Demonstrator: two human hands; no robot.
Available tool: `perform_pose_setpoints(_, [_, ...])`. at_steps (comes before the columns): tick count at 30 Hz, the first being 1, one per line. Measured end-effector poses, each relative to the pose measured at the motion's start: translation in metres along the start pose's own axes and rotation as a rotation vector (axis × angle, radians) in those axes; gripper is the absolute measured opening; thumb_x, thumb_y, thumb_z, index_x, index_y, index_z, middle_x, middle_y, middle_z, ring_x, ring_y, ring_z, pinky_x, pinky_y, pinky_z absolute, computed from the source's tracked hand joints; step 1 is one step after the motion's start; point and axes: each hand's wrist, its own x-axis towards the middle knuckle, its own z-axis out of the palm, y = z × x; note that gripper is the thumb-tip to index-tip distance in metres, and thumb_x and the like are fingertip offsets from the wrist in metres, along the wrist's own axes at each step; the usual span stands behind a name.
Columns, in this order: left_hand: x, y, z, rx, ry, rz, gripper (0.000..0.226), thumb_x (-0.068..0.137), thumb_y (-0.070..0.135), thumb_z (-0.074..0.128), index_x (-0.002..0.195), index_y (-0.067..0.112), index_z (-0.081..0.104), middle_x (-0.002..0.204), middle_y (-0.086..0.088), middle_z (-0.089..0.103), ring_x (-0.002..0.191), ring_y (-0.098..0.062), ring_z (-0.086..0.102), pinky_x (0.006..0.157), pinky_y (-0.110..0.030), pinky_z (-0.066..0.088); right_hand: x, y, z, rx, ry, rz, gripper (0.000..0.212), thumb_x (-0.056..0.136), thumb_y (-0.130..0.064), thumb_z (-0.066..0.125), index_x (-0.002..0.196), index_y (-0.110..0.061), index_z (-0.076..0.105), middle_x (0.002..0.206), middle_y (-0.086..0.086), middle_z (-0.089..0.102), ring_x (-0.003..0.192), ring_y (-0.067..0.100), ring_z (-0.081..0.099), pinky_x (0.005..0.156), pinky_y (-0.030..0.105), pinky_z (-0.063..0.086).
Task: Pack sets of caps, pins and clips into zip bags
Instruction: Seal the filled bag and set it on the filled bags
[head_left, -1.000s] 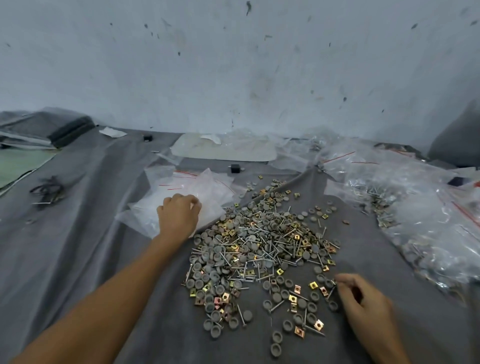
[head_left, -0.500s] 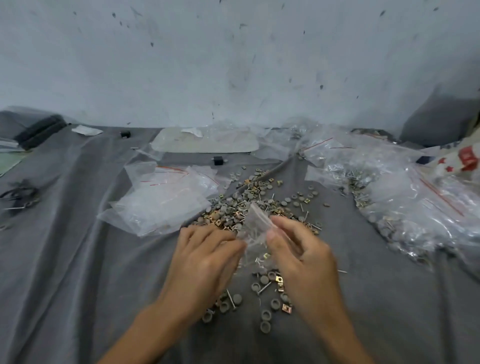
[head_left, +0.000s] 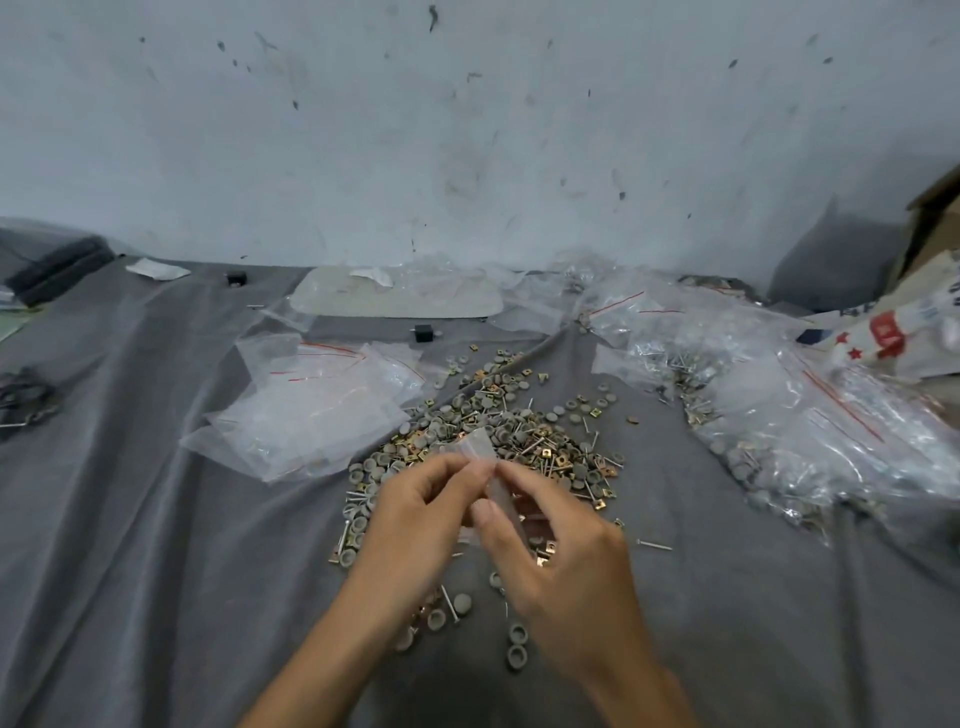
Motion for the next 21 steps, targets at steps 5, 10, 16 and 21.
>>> perform_pose_setpoints(5, [0.002, -0.002, -0.003, 0.032, -0.039, 0.011, 0.025, 0.088, 0.045, 0.067, 0.079, 0.023, 0.073, 0.072, -0.014, 0.065, 0.067, -0.016, 0.055, 0.065, -0.034, 0.045, 0.004, 0.001, -0.010, 0.038, -0.043, 0.029, 0.023, 0.093, -0.032, 0.072, 0.117, -0.032, 0.074, 0.098, -0.020, 0.073, 0.091, 0.001, 0.069, 0.078, 0.023, 0.056])
perform_pose_setpoints(10, [0.004, -0.002, -0.002, 0.007, -0.121, 0.000, 0.028, 0.081, 0.046, 0.070, 0.074, 0.019, 0.065, 0.059, -0.001, 0.060, 0.052, -0.008, 0.053, 0.047, -0.017, 0.041, 0.004, 0.001, -0.014, 0.133, -0.119, 0.087, 0.033, 0.090, -0.023, 0.075, 0.108, -0.046, 0.057, 0.085, -0.024, 0.074, 0.072, 0.001, 0.071, 0.068, 0.020, 0.056])
perform_pose_setpoints(16, [0.003, -0.002, -0.011, 0.110, -0.275, 0.023, 0.014, 0.085, 0.037, 0.074, 0.083, 0.027, 0.064, 0.072, -0.001, 0.069, 0.062, -0.009, 0.060, 0.058, -0.023, 0.048, 0.009, 0.003, -0.019, 0.130, -0.129, 0.106, 0.025, 0.096, -0.023, 0.062, 0.095, -0.038, 0.042, 0.071, -0.007, 0.070, 0.052, 0.007, 0.054, 0.050, 0.026, 0.044])
perform_pose_setpoints(21, [0.005, -0.008, -0.015, 0.371, -0.105, 0.072, 0.011, 0.082, 0.031, 0.068, 0.083, 0.035, 0.057, 0.065, 0.008, 0.060, 0.058, -0.008, 0.051, 0.057, -0.032, 0.043, 0.006, 0.004, -0.014, 0.167, -0.189, 0.091, 0.017, 0.099, -0.026, 0.058, 0.094, -0.039, 0.047, 0.085, -0.010, 0.074, 0.071, 0.015, 0.071, 0.068, 0.045, 0.060])
